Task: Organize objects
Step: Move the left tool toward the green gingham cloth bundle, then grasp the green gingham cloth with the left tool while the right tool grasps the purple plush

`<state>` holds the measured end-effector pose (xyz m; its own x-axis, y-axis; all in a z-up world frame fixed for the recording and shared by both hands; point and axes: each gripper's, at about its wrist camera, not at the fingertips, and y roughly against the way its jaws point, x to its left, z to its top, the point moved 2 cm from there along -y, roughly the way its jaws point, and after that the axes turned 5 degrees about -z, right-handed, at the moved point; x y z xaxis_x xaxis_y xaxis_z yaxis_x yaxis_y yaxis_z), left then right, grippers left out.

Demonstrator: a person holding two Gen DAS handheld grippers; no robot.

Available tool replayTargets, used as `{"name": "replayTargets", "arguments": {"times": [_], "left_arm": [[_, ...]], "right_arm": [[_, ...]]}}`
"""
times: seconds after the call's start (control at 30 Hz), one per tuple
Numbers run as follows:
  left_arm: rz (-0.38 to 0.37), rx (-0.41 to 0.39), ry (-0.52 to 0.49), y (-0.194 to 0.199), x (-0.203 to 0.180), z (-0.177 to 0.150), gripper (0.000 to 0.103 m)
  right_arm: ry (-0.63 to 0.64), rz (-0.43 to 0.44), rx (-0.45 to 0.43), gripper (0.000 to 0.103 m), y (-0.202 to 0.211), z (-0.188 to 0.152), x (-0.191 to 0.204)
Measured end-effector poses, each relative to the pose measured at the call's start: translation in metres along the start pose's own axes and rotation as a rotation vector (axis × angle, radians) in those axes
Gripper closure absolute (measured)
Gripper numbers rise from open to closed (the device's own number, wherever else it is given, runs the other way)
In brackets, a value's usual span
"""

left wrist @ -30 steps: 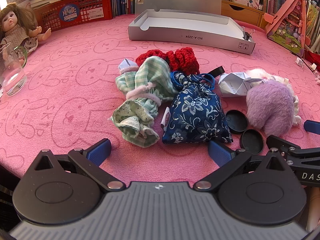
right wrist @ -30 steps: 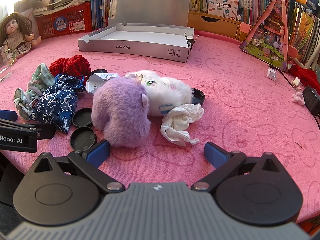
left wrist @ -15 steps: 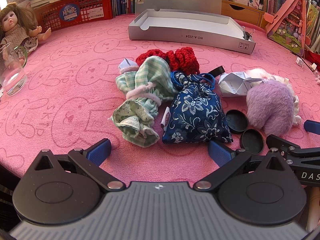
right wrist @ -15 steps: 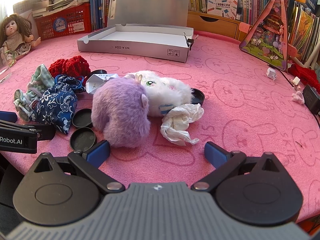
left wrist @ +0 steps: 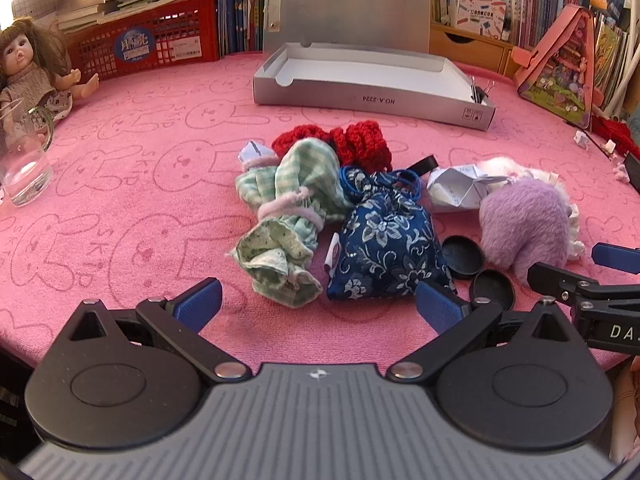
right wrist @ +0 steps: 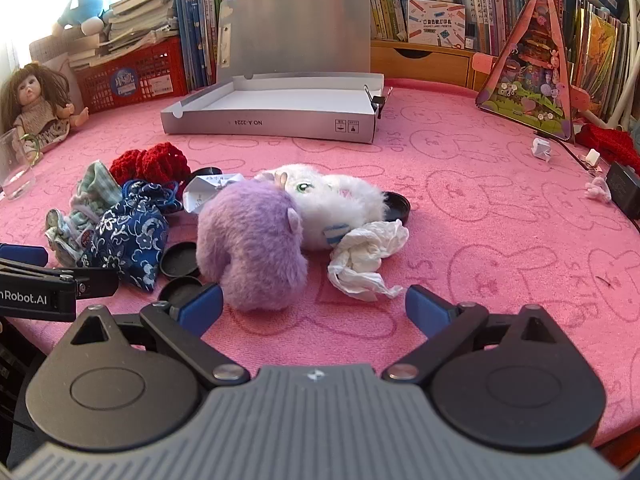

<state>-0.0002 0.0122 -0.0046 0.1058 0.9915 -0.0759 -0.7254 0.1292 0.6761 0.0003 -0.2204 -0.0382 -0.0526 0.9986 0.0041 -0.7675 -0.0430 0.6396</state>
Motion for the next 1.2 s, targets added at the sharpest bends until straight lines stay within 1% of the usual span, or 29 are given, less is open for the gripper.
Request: {"name": "replayTargets", "arguments": {"times": [0.07,0.17,0.23,0.33,0.37,0.4,0.5,0.57,0.6,0.8,0.93,0.97,1.07,1.2], "left_arm": [[0.012,-0.053,-0.030,0.008,-0.002,0.004,0.000],[0.040,-0.127,-0.071,0.018,-0.003,0.012,0.000],[0.045,-0.148,-0.069,0.020,0.001,0.015,0.000],[0.039,-0.142,-0.037,0.020,0.009,0.020,0.007],[0.032,-0.134,-0.019,0.018,0.014,0.021,0.012],[0.025,-0.127,-0.003,0.017,0.018,0.021,0.018],[0.007,-0.102,0.037,0.011,0.027,0.020,0.028],[0.000,-0.090,0.049,0.007,0.030,0.019,0.033],[-0.004,-0.084,0.052,0.005,0.031,0.019,0.033],[-0.018,-0.070,0.076,-0.012,0.033,0.020,0.033],[-0.016,-0.041,0.095,-0.024,0.035,0.017,0.032],[-0.015,-0.054,0.082,-0.025,0.036,0.016,0.029],[0.020,-0.052,0.062,-0.029,0.035,0.016,0.018],[0.039,-0.052,0.046,-0.035,0.036,0.017,0.013]], "right_arm": [[-0.004,0.008,-0.035,0.006,0.005,0.004,0.000],[0.006,0.010,-0.065,0.014,0.008,0.010,0.002],[0.020,0.012,-0.078,0.019,0.008,0.013,0.005],[0.042,0.027,-0.086,0.026,0.007,0.015,0.012],[0.046,0.032,-0.085,0.029,0.006,0.015,0.013],[0.050,0.038,-0.082,0.030,0.005,0.016,0.015],[0.060,0.050,-0.078,0.032,0.001,0.015,0.019],[0.066,0.053,-0.078,0.033,-0.001,0.015,0.022],[0.067,0.055,-0.078,0.033,-0.002,0.016,0.023],[0.082,0.066,-0.078,0.033,-0.010,0.017,0.029],[0.085,0.077,-0.066,0.034,-0.015,0.015,0.031],[0.085,0.079,-0.063,0.034,-0.016,0.015,0.031],[0.083,0.087,-0.058,0.034,-0.019,0.013,0.033],[0.080,0.093,-0.052,0.034,-0.023,0.012,0.034]]}}
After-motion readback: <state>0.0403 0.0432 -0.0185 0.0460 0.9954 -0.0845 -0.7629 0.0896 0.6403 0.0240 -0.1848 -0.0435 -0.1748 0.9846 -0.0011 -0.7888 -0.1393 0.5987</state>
